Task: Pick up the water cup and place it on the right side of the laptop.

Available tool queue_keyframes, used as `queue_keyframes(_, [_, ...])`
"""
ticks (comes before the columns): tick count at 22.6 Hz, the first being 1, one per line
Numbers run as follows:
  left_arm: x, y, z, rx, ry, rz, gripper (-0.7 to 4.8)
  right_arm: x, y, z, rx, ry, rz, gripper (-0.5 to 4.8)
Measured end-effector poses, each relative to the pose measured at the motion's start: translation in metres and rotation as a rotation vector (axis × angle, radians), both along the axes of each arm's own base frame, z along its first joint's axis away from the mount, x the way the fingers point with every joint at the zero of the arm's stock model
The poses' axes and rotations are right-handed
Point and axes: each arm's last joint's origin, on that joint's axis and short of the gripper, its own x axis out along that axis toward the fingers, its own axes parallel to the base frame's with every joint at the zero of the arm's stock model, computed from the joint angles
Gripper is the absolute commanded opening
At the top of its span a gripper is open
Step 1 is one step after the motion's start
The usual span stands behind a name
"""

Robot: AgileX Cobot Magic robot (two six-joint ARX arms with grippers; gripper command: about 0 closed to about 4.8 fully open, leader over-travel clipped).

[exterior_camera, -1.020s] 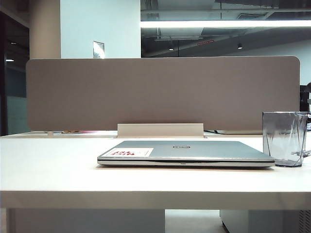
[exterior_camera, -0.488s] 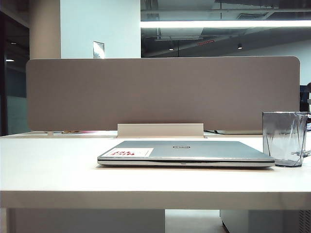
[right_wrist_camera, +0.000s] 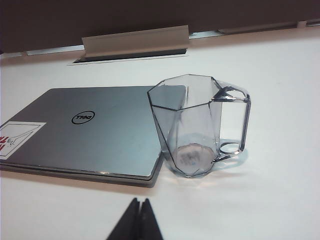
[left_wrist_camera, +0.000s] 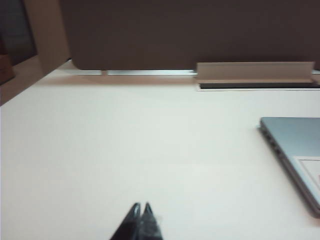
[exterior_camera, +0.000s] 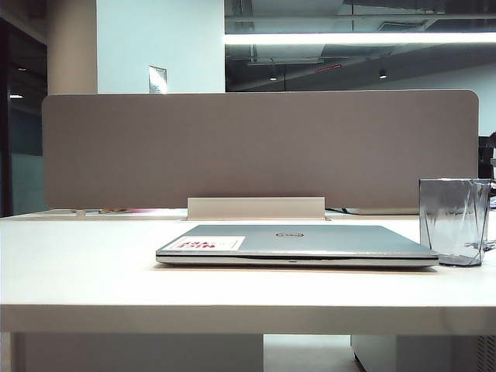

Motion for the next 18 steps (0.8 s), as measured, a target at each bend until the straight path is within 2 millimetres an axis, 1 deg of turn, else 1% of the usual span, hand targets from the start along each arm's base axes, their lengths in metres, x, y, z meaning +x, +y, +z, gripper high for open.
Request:
queue_keyframes(2, [0.0,0.0,0.0,0.0,0.0,0.019,-0.03,0.0,0.0,0.0,0.0,0.0,0.0,-0.08])
queue_keyframes(8, [0.0,-0.009,0.0,0.0,0.0,-0.079,-0.03,0.0,0.0,0.0,0.0,0.0,0.0,-0.08])
queue_keyframes(18, [0.0,-0.009,0.0,0.0,-0.001,-0.084,-0.03,0.0,0.0,0.0,0.0,0.0,0.0,-0.08])
